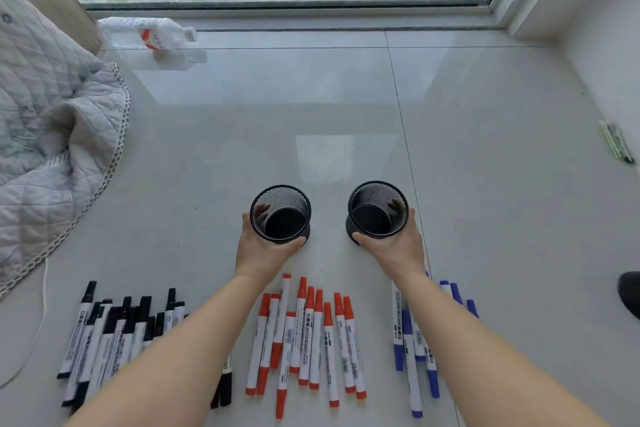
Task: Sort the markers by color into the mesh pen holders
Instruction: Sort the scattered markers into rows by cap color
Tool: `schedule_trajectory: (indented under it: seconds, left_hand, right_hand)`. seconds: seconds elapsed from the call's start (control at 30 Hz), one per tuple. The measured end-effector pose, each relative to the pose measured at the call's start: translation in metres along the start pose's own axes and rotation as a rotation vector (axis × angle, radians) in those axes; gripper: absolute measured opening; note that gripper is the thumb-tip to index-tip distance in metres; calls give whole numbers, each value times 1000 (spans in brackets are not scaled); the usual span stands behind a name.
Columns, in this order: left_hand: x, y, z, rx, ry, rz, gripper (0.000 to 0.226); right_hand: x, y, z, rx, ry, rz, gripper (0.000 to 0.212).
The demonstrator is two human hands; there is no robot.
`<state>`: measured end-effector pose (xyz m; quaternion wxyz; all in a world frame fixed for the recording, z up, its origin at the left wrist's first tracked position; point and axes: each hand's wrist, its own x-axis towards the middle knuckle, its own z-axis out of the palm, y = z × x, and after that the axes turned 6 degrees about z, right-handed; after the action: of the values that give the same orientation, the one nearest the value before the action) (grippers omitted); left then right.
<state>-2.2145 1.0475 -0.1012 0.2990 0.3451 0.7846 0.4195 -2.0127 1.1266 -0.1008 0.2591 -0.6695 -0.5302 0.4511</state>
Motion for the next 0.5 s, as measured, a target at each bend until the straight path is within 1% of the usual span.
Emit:
schedule_trajectory:
  seconds: [0.17,0.33,0.43,0.47,0.5]
  left_hand:
    - [-4,-2,5,-8,10,-11,76]
    - [-7,0,8,0,1,-57,81]
    - [-20,9,10,-12,22,-110,95]
    - [-27,13,10,-9,40,-145,98]
    - [-36,17,11,7,79,-188,96]
  right_hand:
    - [3,3,2,-48,-14,-31,70]
    - [3,6,2,-57,-52,-33,80]
    - [-2,10,-7,-7,-102,55,83]
    - [-6,13,-14,-1,-92,81,82]
    - [-10,16,-22,-9,-64,87,77]
